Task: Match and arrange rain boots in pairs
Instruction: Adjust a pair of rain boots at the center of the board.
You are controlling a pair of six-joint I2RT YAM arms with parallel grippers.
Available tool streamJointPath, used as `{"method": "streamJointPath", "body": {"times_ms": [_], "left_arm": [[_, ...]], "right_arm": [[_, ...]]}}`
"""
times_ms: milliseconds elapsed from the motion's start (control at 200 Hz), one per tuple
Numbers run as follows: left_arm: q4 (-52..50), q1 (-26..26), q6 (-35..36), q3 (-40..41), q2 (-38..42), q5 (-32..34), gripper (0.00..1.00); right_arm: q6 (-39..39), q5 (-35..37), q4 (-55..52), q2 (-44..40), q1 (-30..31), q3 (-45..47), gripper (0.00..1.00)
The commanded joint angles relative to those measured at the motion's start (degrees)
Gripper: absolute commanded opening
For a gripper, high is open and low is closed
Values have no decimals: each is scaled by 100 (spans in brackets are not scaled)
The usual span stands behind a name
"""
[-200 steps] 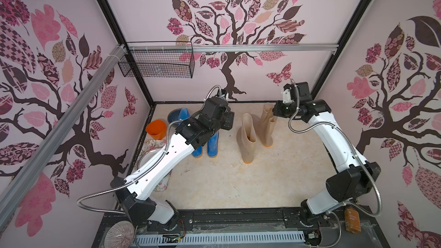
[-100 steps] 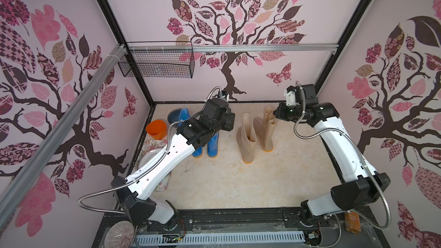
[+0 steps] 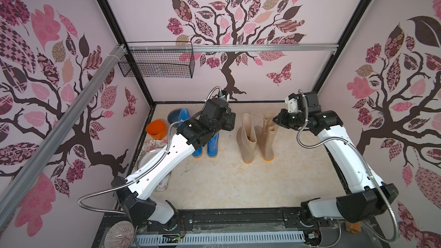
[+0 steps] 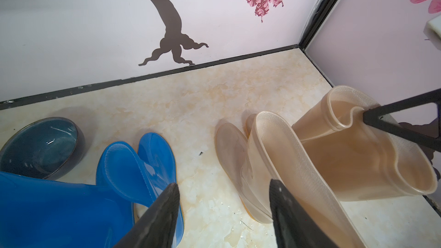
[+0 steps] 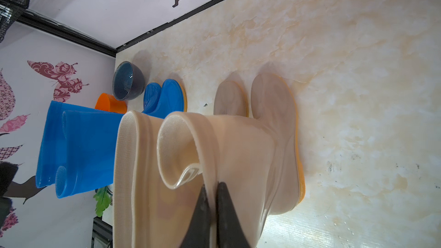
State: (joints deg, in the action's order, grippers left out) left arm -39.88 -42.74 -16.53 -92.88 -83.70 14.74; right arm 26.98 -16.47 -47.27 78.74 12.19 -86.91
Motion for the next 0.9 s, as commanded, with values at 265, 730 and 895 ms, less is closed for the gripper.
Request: {"method": "streamJointPath", "body": {"times_ms": [265,730,895], "left_arm": [[104,13,-38,188,114,-31,62],[129,18,-60,245,76,-33,62],[124,20,-76,245,68,-33,63]], "right_arm": [[435,-305,721,-412,-6,71,0],[731,-426,930,-632,-2,620,0],[719,-349,895,-656,-6,715,2]]}}
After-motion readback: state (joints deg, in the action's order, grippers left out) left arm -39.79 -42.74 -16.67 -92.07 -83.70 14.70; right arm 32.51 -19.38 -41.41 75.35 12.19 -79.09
